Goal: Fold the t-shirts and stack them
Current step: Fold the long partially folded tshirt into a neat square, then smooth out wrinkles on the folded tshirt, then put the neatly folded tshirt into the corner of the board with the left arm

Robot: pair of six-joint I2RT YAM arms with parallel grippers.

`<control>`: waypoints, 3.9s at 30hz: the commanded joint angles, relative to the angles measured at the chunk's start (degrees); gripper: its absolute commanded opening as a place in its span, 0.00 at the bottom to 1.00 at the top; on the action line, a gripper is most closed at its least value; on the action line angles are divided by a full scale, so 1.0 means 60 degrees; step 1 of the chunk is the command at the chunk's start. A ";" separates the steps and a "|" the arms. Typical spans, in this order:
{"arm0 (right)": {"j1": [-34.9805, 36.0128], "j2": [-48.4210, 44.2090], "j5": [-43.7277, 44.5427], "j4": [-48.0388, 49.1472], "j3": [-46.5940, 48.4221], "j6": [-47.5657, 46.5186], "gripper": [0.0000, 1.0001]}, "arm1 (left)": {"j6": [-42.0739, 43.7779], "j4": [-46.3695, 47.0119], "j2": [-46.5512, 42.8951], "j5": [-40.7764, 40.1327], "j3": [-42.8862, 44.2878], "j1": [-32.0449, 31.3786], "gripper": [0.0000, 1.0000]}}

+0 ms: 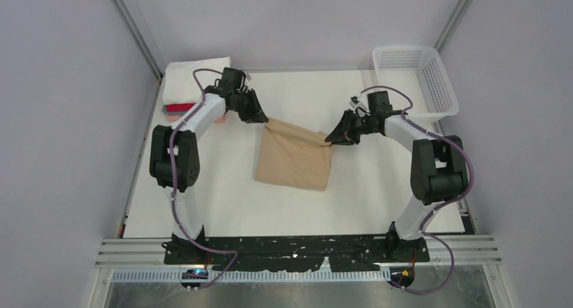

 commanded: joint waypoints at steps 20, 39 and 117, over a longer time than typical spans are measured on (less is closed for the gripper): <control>0.1742 -0.1222 0.2166 0.2379 -0.0426 0.1099 0.96 | 0.0072 0.0130 -0.0636 0.0768 0.0049 -0.0707 0.99; 0.0897 0.2713 0.3240 0.4115 0.0615 0.1787 0.97 | -0.0559 -0.0737 0.2931 0.1153 0.2157 -0.0704 1.00; 0.1466 -0.7792 0.5602 0.2544 -0.4473 -0.1624 0.95 | 0.3439 -0.2903 0.1047 -0.6832 0.3004 -0.1960 0.00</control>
